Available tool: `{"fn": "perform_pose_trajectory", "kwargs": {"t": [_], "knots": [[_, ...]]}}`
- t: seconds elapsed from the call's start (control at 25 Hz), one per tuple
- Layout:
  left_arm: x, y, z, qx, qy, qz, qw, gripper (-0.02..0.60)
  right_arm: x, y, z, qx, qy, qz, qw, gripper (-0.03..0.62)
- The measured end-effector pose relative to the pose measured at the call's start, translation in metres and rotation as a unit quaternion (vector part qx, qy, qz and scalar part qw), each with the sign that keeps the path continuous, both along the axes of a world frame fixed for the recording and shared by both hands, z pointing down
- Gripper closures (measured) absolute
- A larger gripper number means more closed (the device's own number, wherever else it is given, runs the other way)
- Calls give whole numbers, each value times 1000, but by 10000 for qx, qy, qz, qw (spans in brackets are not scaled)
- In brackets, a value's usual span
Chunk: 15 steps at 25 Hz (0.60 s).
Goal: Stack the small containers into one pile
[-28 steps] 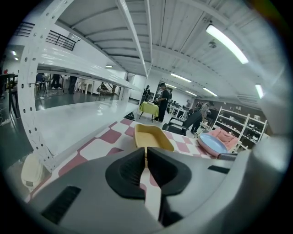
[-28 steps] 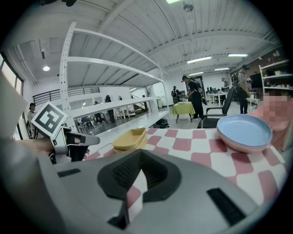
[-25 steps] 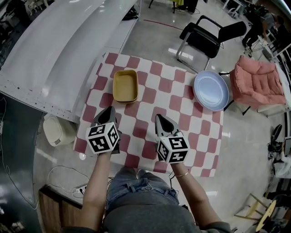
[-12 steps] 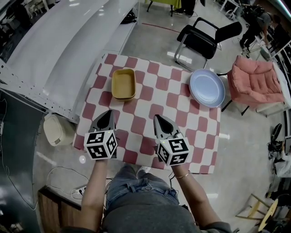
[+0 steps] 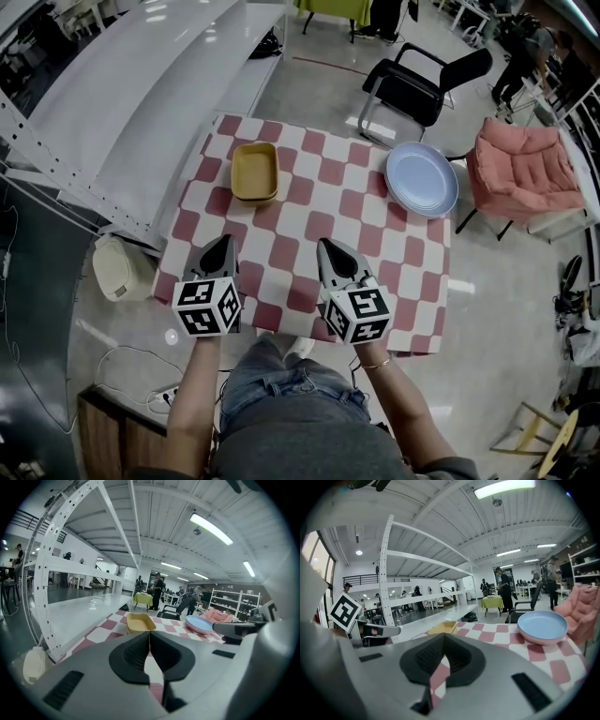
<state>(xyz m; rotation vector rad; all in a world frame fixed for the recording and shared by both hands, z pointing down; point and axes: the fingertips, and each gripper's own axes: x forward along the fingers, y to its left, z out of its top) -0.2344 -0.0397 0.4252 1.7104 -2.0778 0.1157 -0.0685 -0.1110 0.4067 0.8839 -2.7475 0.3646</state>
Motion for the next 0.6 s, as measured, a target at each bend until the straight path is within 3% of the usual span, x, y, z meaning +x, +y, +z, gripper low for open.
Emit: {"fn": "perform_pose_trajectory", "kwargs": {"t": [0.6], "knots": [[8, 27, -5, 66, 22, -86, 9999, 563, 4, 22, -10, 134, -143, -37, 9998, 586]]}}
